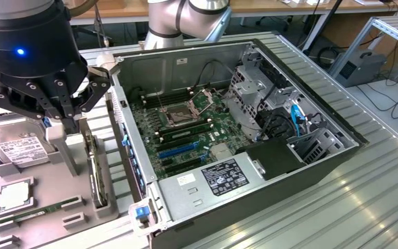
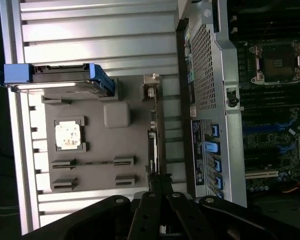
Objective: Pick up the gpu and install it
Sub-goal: 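Reach for the gpu, then pick up the gpu and move the gpu toward the slot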
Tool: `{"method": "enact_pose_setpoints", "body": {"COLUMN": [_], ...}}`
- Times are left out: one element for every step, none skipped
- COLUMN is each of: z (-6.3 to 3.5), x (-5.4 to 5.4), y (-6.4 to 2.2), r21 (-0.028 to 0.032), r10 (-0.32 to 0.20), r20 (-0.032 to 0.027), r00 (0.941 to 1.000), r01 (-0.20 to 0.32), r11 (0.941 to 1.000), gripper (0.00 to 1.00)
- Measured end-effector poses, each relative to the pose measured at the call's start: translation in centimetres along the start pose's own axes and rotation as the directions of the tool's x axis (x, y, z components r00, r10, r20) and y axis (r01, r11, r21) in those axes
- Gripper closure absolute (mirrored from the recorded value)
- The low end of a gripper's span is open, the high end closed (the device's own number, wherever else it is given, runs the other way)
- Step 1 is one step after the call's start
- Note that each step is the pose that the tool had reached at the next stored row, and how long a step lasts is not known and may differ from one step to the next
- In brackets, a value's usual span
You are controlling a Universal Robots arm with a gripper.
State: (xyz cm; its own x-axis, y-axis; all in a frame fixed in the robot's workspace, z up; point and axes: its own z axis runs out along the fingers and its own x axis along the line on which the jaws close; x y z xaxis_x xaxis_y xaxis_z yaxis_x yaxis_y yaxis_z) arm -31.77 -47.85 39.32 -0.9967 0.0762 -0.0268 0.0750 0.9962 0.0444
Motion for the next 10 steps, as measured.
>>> {"method": "enact_pose_setpoints", "body": {"z": [0.00,0.00,0.00,0.00,0.00,0.00,0.00,0.00,0.00,0.00], "x": [0.01,0.01,0.01,0.01,0.01,0.01,0.01,0.02,0.01,0.02], "y": [-0.04,-0.04,-0.05,-0.05,-0.05,-0.05,-0.05,-0.05,-0.05,-0.05], "r21": [-0.0001,-0.0001,0.0000,0.0000,0.0000,0.0000,0.0000,0.0000,-0.0001,-0.0001], "r10": [0.000,0.000,0.000,0.000,0.000,0.000,0.000,0.000,0.000,0.000], "r20": [0.0001,0.0001,0.0000,0.0000,0.0000,0.0000,0.0000,0.0001,0.0000,0.0000], "r00": [1.0000,1.0000,1.0000,1.0000,1.0000,1.0000,1.0000,1.0000,1.0000,1.0000], "r01": [0.000,0.000,0.000,0.000,0.000,0.000,0.000,0.000,0.000,0.000], "r11": [1.0000,1.0000,1.0000,1.0000,1.0000,1.0000,1.0000,1.0000,1.0000,1.0000], "gripper": [0.89,0.89,0.89,0.89,0.89,0.89,0.89,0.89,0.89,0.89]}}
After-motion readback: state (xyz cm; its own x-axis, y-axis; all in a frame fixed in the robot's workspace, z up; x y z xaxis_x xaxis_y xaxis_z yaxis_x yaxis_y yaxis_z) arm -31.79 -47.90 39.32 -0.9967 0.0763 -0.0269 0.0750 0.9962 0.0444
